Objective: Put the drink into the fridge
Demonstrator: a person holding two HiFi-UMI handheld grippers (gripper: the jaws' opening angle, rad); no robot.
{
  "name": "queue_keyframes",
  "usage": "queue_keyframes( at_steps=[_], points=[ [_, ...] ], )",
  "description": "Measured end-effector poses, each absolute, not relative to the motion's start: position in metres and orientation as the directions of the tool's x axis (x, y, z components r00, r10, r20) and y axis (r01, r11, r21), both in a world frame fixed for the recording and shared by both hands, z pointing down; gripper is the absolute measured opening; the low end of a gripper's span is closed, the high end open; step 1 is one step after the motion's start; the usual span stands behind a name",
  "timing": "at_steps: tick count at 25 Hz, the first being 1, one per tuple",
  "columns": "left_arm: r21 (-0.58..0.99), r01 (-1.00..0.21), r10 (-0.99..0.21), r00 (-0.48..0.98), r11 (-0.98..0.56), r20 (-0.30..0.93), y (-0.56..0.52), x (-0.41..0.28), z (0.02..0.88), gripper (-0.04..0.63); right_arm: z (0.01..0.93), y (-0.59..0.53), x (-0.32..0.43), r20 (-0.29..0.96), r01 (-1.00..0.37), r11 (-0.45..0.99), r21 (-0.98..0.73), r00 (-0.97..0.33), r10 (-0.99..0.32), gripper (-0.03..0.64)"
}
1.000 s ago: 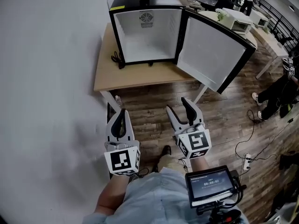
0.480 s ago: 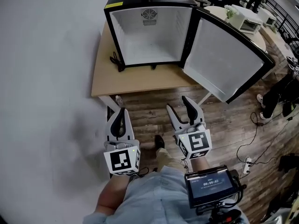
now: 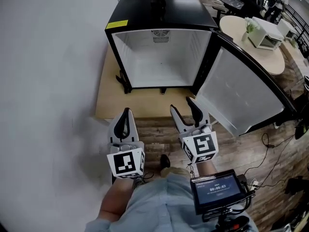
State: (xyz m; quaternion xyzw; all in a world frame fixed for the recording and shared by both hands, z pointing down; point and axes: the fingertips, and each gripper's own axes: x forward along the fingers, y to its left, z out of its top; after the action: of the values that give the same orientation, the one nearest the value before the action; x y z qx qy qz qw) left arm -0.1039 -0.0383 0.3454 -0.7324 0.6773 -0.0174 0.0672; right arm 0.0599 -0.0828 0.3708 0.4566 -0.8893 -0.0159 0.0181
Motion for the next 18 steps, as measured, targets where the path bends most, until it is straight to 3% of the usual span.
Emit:
queue_keyframes(
  at_steps=[18],
  points=[
    [-0.118,-0.991,-0.984,0.085,-0.067,-0.159,-0.169,-0.121,0.218,0.008,0.193,-0.197,0.040,-0.147,-0.743,0.661,0.102,-0.668,-0.729,0.239]
  ],
)
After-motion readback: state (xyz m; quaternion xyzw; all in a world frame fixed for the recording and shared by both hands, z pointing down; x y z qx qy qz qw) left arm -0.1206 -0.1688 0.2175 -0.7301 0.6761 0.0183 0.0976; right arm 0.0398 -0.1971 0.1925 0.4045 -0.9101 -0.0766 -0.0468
